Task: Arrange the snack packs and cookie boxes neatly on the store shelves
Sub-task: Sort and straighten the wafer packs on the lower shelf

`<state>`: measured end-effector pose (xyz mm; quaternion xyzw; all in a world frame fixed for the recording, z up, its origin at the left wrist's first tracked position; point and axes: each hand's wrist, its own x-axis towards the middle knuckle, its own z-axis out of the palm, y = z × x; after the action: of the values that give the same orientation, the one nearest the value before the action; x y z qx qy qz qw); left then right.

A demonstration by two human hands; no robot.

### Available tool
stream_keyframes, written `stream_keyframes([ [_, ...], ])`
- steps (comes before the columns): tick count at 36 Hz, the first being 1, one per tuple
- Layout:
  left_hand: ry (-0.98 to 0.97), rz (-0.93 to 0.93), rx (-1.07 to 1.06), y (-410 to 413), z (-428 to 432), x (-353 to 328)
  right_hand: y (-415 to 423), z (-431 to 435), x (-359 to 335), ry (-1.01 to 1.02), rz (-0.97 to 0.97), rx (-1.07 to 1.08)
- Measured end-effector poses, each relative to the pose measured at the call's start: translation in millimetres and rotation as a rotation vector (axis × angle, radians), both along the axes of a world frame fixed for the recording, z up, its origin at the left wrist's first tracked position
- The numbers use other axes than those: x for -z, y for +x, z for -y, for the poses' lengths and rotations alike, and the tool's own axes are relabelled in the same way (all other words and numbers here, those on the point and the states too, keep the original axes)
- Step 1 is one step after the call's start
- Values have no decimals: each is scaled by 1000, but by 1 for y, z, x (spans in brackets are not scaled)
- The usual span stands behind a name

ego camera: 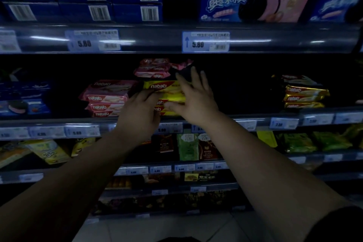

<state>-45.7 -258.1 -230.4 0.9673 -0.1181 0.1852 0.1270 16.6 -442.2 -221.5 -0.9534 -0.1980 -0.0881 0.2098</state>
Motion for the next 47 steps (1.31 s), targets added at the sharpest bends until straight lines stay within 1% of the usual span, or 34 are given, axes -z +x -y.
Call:
stream_keyframes([
  [7, 83, -1, -29, 1, 3, 3, 26, 9, -13, -50, -6, 113],
  [14, 76, 10, 0, 5, 10, -2, 35, 27, -12, -26, 21, 177],
  [18, 48, 33, 67, 13, 38, -11, 27, 61, -8, 30, 56, 259],
  [22, 23, 85, 205, 27, 81, -15, 16, 110, -1, -7, 128, 394],
  [24, 2, 56, 279, 34, 111, -15, 12, 139, 2, -9, 170, 471],
  [27, -70, -13, 373, 43, 163, -11, 5, 190, 8, 17, 241, 576],
  [30, -258, -160, 390, 51, 220, -7, 4, 246, 17, 50, 338, 631],
  [32, -399, -269, 357, 60, 258, -3, 6, 280, 23, 81, 373, 634],
  [34, -554, -366, 307, 72, 293, 1, 8, 309, 27, 133, 331, 604],
  [36, -682, -425, 273, 84, 323, 4, 11, 333, 27, 226, 240, 541],
  [38, -752, -455, 259, 93, 348, 5, 14, 353, 24, 334, 117, 467],
  [40, -791, -464, 253, 101, 368, 6, 20, 371, 22, 372, 9, 397],
  [42, -748, -444, 214, 107, 381, 9, 27, 386, 20, 317, -70, 337],
  [44, -634, -382, 169, 110, 389, 14, 34, 395, 20, 237, -124, 266],
  [47, -473, -271, 108, 111, 393, 20, 44, 400, 21, 185, -158, 198],
])
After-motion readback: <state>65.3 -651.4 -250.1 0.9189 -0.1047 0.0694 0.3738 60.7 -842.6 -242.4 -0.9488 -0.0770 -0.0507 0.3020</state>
